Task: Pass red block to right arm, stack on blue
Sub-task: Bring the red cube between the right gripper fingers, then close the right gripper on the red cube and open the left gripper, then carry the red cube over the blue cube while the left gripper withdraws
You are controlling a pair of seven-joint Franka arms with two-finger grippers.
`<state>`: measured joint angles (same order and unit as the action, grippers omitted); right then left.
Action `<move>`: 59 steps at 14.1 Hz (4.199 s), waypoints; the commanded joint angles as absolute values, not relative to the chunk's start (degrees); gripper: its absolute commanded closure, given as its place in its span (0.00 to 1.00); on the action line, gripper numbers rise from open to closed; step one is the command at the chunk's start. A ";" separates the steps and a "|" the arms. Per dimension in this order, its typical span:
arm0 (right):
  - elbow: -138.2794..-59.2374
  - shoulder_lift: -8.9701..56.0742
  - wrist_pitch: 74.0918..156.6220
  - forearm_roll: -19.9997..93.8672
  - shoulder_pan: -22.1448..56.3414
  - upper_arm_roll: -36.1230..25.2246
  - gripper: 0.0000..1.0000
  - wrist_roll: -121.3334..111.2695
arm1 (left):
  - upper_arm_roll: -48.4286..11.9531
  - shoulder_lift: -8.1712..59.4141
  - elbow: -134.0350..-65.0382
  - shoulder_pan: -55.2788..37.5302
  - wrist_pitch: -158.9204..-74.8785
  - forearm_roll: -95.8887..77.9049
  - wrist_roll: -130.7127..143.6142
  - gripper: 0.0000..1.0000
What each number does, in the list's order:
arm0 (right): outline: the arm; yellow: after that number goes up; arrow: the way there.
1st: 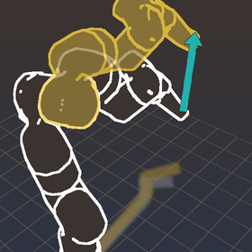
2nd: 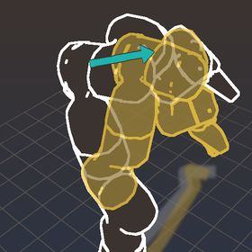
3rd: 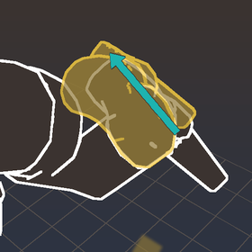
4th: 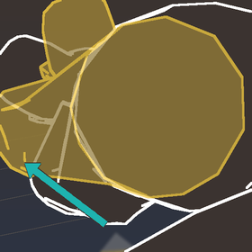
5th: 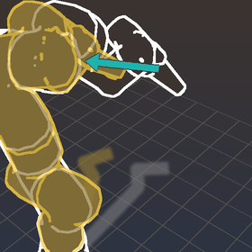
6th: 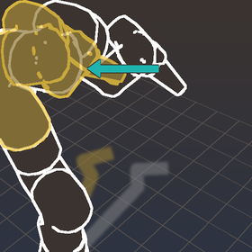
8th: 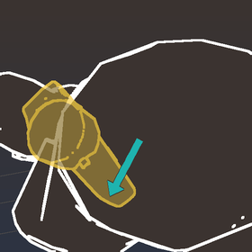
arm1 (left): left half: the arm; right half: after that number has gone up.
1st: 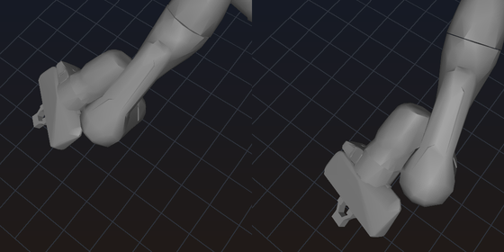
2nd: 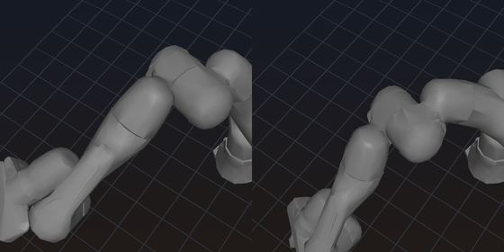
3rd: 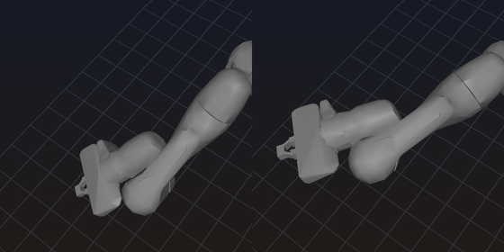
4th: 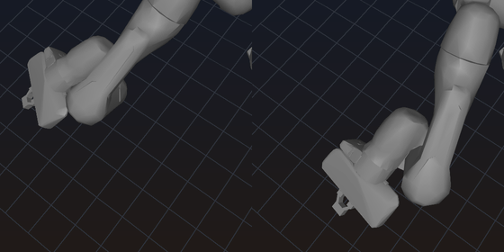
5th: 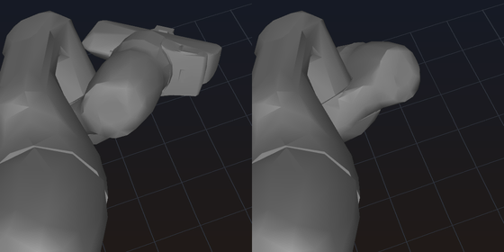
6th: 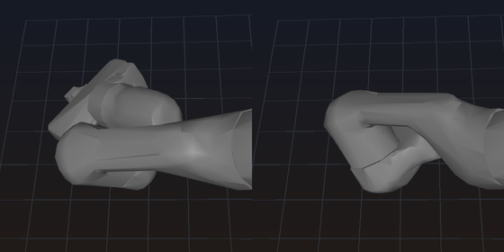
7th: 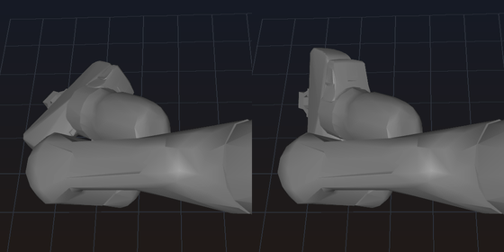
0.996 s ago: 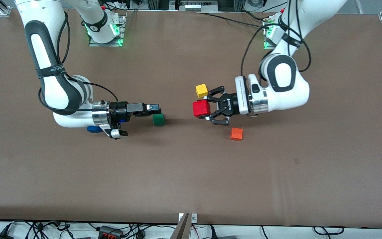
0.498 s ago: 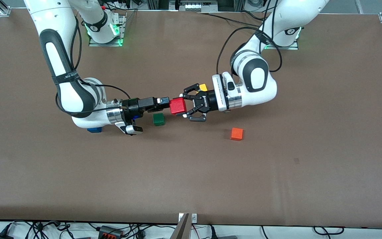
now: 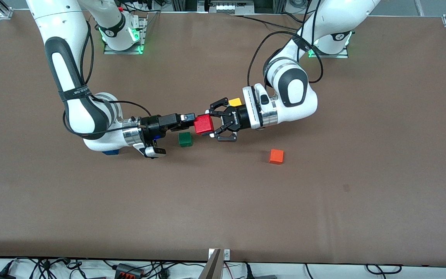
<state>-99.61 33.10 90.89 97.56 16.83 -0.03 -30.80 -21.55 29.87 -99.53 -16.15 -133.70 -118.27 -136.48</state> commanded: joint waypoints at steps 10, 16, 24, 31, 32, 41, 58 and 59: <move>-92.37 37.97 90.79 98.35 17.84 0.09 0.07 -31.55 | -21.71 30.41 -98.09 -16.79 -136.23 -120.85 -141.42 0.93; -90.88 38.50 90.88 98.44 18.55 0.09 0.23 -31.46 | -21.71 30.41 -98.09 -16.70 -136.14 -120.85 -141.42 0.92; -90.18 38.50 90.88 98.44 18.28 0.09 0.83 -31.81 | -21.71 30.41 -98.17 -16.70 -136.14 -120.94 -140.72 0.60; -89.91 38.41 90.53 98.44 18.19 -0.09 1.00 -32.17 | -21.71 30.06 -98.79 -15.73 -136.05 -120.32 -140.89 0.00; -89.74 38.32 90.53 98.18 18.19 -0.26 1.00 -32.17 | -21.71 29.88 -98.96 -15.56 -135.97 -120.32 -140.54 0.00; -88.42 36.39 89.48 73.15 11.17 -1.67 1.00 -31.29 | -21.71 28.39 -98.61 -9.85 -132.30 -104.71 -126.41 0.00; -89.12 30.59 92.89 5.56 4.92 -4.66 1.00 -30.86 | -20.74 21.27 -97.91 2.55 -107.78 -28.26 -78.69 0.00; -89.82 30.41 93.77 3.45 5.10 -4.66 1.00 -29.11 | -20.66 21.27 -97.91 2.55 -105.84 -24.30 -75.62 0.00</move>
